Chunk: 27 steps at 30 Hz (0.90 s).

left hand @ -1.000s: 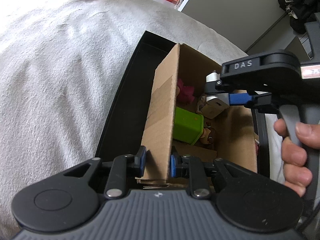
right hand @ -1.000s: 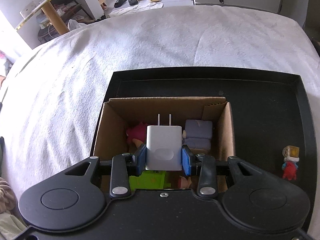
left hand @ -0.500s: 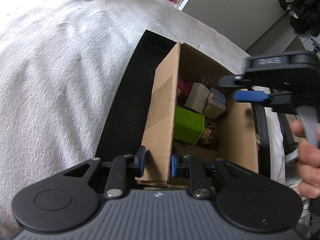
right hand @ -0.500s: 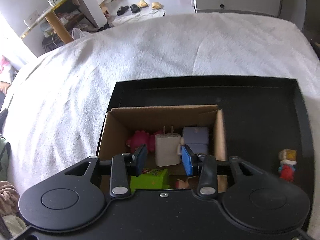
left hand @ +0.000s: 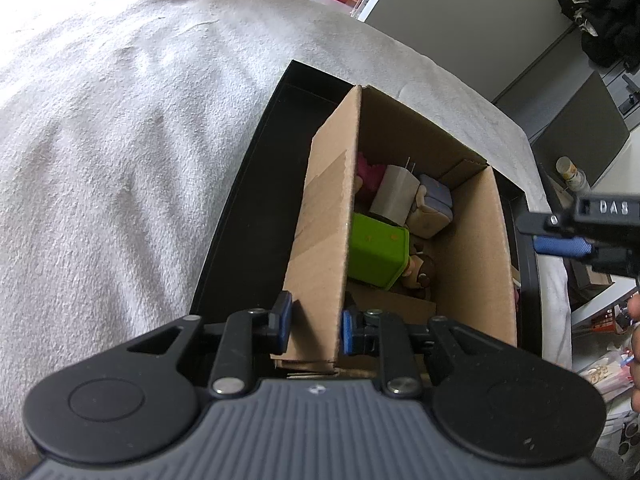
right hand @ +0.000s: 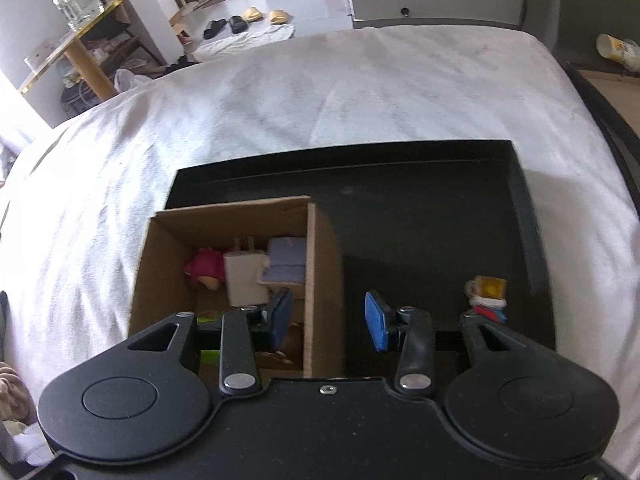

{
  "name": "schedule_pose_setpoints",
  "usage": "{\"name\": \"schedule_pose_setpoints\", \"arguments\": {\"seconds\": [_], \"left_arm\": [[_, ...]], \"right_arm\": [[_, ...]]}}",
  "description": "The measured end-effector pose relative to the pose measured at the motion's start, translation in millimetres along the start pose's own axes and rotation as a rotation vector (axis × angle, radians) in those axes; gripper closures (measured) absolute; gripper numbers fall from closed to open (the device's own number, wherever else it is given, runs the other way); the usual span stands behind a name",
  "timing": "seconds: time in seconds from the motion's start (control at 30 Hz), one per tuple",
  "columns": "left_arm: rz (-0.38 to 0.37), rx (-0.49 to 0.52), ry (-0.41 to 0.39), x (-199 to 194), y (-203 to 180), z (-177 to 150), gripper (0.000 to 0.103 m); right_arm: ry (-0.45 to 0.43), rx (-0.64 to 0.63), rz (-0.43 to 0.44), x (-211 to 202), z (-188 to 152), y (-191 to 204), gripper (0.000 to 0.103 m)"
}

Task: Organize rigid objects
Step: 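Move the right gripper back to the red figure with yellow cube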

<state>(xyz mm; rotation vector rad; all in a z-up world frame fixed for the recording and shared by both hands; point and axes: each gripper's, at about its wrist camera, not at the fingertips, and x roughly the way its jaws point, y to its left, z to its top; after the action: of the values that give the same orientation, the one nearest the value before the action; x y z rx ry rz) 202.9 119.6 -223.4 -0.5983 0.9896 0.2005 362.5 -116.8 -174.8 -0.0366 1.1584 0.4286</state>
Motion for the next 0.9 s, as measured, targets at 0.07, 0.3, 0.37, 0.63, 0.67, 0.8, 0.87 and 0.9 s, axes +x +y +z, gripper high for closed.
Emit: {"name": "schedule_pose_setpoints", "arguments": {"seconds": [0.07, 0.3, 0.37, 0.63, 0.67, 0.8, 0.87, 0.9], "left_arm": [[0.003, 0.001, -0.001, 0, 0, 0, 0.080], [0.013, 0.009, -0.007, 0, -2, -1, 0.081], [0.014, 0.009, -0.007, 0, -2, -1, 0.081], [0.016, 0.011, -0.006, 1, -3, 0, 0.081], [0.016, 0.011, -0.006, 1, -3, 0, 0.081], [0.017, 0.010, -0.006, 1, -3, 0, 0.081], [0.016, 0.011, -0.006, 1, -3, 0, 0.081], [0.017, 0.012, -0.006, 1, -3, 0, 0.081]], "right_arm": [[-0.001, 0.011, -0.011, -2, -2, -9, 0.062], [0.000, 0.035, -0.044, -2, -8, -35, 0.062], [-0.001, 0.043, -0.055, -1, -9, -43, 0.060], [0.029, 0.075, -0.129, 23, -11, -74, 0.054], [0.035, 0.084, -0.135, 27, -12, -77, 0.051], [0.053, 0.098, -0.163, 41, -13, -86, 0.047], [0.060, 0.101, -0.170, 46, -13, -87, 0.047], [0.062, 0.102, -0.175, 49, -13, -88, 0.047]]}}
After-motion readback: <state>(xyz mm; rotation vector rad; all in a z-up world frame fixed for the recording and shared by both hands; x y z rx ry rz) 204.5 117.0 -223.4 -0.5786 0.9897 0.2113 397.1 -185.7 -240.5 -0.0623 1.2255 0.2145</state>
